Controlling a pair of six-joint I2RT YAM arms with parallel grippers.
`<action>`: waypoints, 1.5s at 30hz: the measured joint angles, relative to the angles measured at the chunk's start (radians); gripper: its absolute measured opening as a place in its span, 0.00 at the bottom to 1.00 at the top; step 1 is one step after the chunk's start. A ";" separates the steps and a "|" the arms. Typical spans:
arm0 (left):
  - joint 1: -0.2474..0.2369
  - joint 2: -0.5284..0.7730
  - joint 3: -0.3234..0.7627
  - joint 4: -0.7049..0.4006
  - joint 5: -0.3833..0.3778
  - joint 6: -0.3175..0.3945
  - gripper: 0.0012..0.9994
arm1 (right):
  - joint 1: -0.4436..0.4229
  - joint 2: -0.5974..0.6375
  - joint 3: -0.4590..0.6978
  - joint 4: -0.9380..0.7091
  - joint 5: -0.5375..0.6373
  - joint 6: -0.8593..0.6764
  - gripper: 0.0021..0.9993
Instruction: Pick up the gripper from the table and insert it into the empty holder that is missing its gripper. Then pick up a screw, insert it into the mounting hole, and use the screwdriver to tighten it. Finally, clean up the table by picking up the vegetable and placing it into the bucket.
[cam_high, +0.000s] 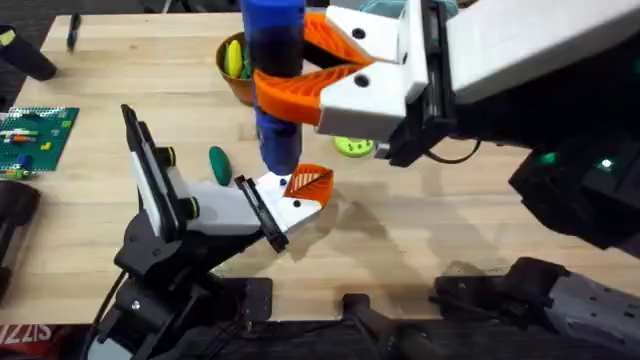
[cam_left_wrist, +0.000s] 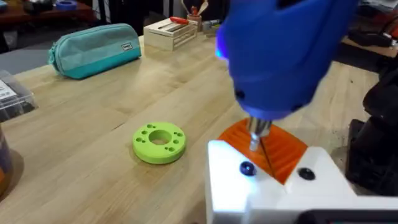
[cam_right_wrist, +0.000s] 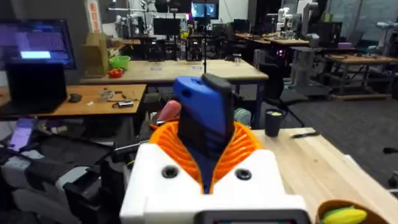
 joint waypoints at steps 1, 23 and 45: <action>0.000 0.000 0.000 0.000 0.000 0.000 0.01 | 0.000 0.002 0.000 0.000 0.000 0.006 0.05; 0.000 0.000 0.000 0.000 0.000 0.000 0.01 | 0.000 0.032 0.000 -0.002 -0.004 0.017 0.05; 0.000 0.000 0.000 -0.001 0.000 -0.003 0.01 | 0.000 0.032 0.000 -0.038 -0.007 0.005 0.05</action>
